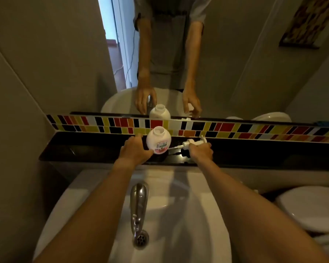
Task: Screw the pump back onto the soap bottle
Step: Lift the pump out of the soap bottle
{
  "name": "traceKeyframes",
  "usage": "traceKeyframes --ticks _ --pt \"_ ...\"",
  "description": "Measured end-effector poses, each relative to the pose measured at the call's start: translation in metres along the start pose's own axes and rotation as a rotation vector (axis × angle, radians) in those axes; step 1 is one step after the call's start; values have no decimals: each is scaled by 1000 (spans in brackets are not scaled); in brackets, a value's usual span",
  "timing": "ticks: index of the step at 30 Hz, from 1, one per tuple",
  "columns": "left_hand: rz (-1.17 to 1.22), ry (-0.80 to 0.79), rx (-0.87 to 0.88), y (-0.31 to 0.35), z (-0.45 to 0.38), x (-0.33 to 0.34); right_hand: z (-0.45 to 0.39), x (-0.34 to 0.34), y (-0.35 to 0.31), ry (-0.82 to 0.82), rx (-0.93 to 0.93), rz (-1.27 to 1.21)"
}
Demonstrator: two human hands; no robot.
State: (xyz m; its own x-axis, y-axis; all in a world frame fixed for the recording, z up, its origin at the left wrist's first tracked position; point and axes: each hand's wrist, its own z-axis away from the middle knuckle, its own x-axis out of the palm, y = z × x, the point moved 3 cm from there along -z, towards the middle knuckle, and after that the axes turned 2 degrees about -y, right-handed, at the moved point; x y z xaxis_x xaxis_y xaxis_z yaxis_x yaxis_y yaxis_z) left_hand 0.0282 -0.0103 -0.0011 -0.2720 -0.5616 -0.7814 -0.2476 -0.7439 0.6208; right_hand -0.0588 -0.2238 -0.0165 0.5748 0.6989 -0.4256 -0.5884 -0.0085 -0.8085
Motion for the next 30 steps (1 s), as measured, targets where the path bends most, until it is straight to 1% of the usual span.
traceKeyframes --ticks 2,3,6,8,11,14,16,20,24,27,30 --pt "75 17 -24 -3 -5 8 -6 4 6 29 99 -115" --pt "119 19 -27 -5 -7 13 -9 4 8 36 124 -127" --pt "215 24 -40 -6 -14 25 -18 7 9 44 125 -140" --pt "257 33 -16 -3 -19 31 -24 9 4 52 144 -167" --pt "287 39 1 -3 -24 40 -29 14 -5 8 180 -210" --pt "304 41 -29 -1 -26 44 -31 18 -9 -58 215 -263" --pt "311 42 -46 0 -26 43 -30 17 -8 -72 215 -304" --pt "326 37 1 0 -14 41 -22 5 -1 -86 144 -387" --pt "305 62 60 4 3 30 -9 -22 -3 -78 12 -504" --pt "282 101 105 11 14 11 9 -46 -27 -69 -80 -575" --pt "258 130 101 18 23 -12 32 -63 -56 -57 -191 -592"
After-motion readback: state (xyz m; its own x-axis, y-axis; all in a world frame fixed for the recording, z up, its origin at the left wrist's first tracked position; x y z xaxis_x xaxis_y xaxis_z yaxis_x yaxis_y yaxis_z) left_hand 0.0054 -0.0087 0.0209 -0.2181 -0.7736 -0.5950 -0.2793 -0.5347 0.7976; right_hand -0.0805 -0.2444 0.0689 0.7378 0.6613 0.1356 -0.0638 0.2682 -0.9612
